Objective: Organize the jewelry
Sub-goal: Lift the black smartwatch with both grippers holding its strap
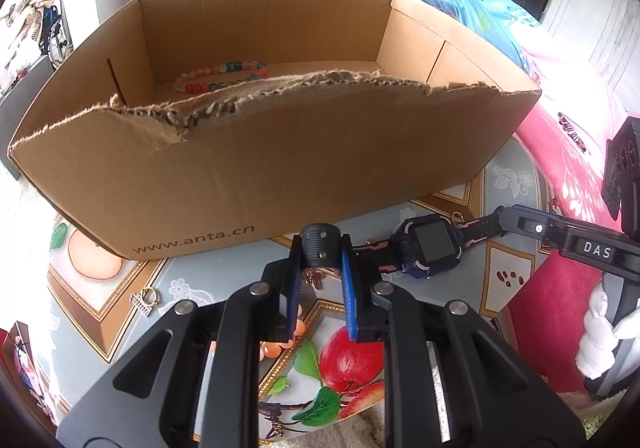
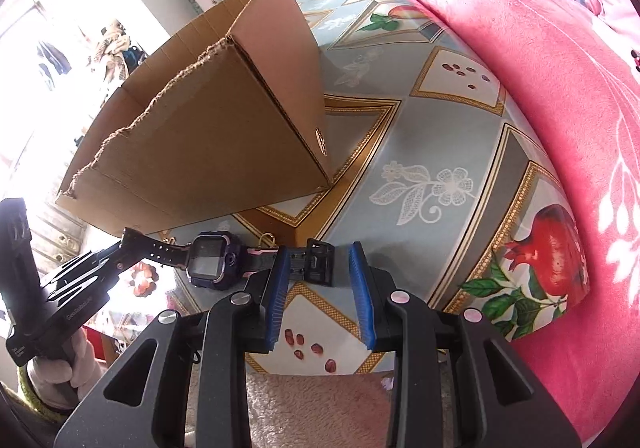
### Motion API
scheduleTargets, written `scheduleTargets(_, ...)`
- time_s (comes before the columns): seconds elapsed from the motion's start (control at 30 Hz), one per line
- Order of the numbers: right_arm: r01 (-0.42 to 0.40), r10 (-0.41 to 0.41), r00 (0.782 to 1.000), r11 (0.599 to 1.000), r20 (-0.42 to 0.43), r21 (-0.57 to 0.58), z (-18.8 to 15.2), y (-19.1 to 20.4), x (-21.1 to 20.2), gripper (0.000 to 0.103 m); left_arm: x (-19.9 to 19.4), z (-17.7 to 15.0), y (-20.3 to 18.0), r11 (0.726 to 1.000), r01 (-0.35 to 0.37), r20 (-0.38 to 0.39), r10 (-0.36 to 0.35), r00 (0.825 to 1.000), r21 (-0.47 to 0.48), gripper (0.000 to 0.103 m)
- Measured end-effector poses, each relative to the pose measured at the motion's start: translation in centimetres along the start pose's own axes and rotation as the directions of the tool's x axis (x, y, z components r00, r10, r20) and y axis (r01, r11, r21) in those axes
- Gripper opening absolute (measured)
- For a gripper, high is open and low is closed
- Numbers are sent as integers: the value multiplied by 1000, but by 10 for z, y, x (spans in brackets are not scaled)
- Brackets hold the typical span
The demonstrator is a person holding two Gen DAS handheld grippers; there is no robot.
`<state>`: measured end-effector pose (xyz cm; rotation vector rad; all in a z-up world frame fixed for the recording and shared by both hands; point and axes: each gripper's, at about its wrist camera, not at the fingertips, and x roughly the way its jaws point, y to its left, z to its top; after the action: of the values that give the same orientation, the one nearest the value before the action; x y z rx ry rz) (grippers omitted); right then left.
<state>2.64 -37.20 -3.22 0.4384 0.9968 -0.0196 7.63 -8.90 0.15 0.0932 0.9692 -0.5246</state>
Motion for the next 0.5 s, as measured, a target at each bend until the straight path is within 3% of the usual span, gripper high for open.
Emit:
scheduleTargets(0.3, 56, -54, 998, 995, 26, -81, 2, 14, 2, 5, 1, 0, 1, 1000, 6, 9, -6, 1000, -3, 17)
scheduleTargets(0.5, 62, -49, 993, 991, 105, -122, 8, 25, -20, 3, -10, 2, 0, 999, 49, 50, -50, 998, 9, 17)
